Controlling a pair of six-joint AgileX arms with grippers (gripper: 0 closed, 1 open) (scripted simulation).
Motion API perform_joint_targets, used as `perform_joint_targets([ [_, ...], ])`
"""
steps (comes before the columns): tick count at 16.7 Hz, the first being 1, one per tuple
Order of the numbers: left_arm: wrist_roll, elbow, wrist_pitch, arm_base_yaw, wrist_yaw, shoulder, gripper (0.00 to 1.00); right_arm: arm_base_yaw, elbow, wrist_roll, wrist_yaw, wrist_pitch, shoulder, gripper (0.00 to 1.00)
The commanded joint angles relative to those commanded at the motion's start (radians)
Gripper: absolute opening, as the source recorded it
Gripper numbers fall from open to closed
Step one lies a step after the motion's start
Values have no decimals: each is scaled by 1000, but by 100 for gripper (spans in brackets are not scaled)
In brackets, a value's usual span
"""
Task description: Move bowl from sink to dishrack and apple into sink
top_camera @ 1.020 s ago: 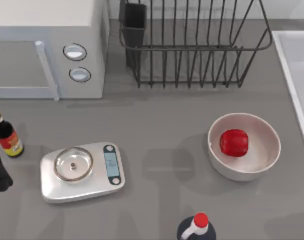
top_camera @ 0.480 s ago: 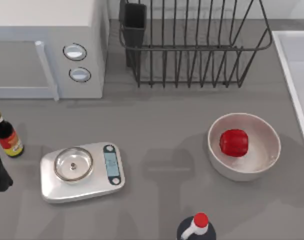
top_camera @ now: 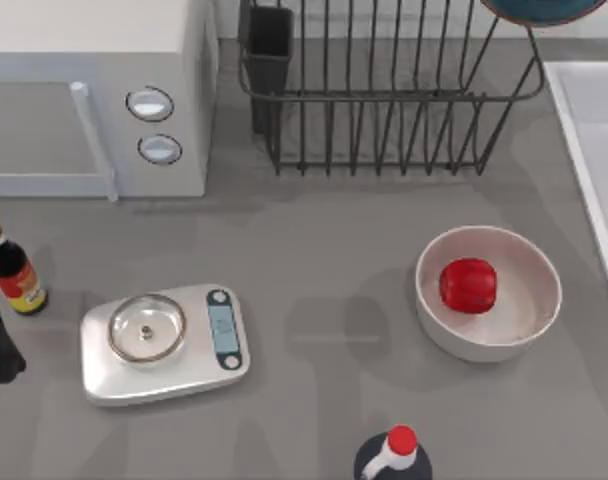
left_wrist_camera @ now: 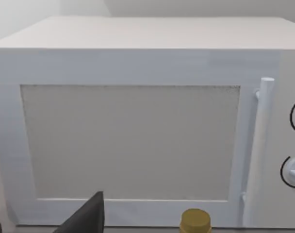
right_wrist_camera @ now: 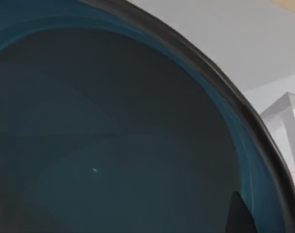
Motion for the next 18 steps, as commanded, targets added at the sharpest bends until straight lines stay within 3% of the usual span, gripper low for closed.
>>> perform_joint_targets([
  [4, 0, 0, 0, 0, 0, 0, 100, 272, -7, 124, 164, 311, 10, 0],
  [7, 0, 0, 0, 0, 0, 0, 100, 390, -1, 179, 254, 472, -2, 0],
  [10, 0, 0, 0, 0, 0, 0, 100, 435, 6, 200, 297, 538, -12, 0],
  [18, 0, 0, 0, 0, 0, 0, 100, 424, -11, 201, 287, 574, 15, 0],
])
